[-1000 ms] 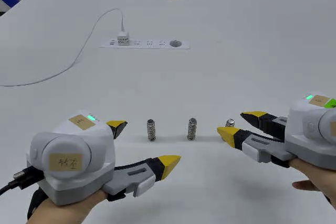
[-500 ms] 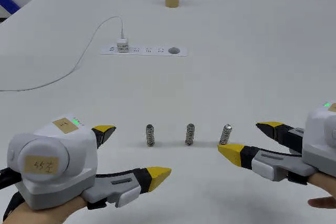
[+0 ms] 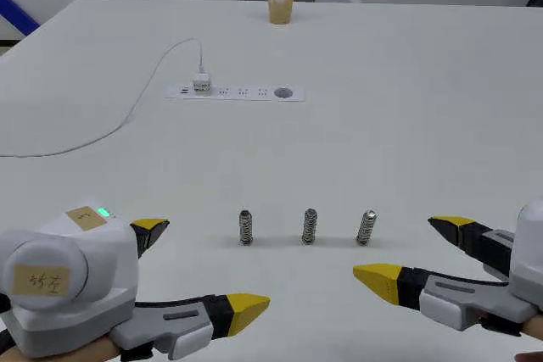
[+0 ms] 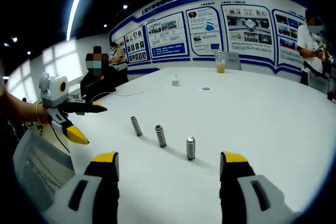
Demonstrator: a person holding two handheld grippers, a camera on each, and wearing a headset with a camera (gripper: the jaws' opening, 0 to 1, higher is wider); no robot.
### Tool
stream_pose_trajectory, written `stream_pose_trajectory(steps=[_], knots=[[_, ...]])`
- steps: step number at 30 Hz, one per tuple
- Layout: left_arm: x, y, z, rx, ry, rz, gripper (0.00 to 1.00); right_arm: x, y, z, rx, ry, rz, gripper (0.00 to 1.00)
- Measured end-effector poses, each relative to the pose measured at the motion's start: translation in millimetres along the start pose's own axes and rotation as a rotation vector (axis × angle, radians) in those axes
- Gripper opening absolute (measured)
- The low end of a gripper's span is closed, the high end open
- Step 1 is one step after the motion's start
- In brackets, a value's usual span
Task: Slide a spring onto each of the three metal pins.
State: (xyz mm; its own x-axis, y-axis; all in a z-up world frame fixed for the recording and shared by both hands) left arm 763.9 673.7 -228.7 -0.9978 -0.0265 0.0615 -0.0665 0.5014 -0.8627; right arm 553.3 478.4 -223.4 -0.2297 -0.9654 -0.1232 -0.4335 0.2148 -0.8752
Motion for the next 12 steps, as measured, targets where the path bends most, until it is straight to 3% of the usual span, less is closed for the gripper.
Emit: stream_pose_trajectory(steps=[6, 12], knots=[[-0.6, 0.0, -2.2, 0.015, -0.024, 0.004, 1.0, -1.6, 1.1, -2.7, -0.001, -0.006, -0.001, 0.84], [1.3, 3.3, -2.9, 0.0, -0.021, -0.014, 1.0, -2.1, 2.1, -4.0, -0.003, -0.005, 0.001, 0.85]])
Point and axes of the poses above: the centre of the closed fingertips' face, and the gripper's own axes: z roughly forward along the fingers, x roughly to its right, y roughly out of its underside, the point moved 9 cm from there along -z, roughly backward along the fingers, and after that the axes turned 3 degrees about -x, right-handed, at the moved point
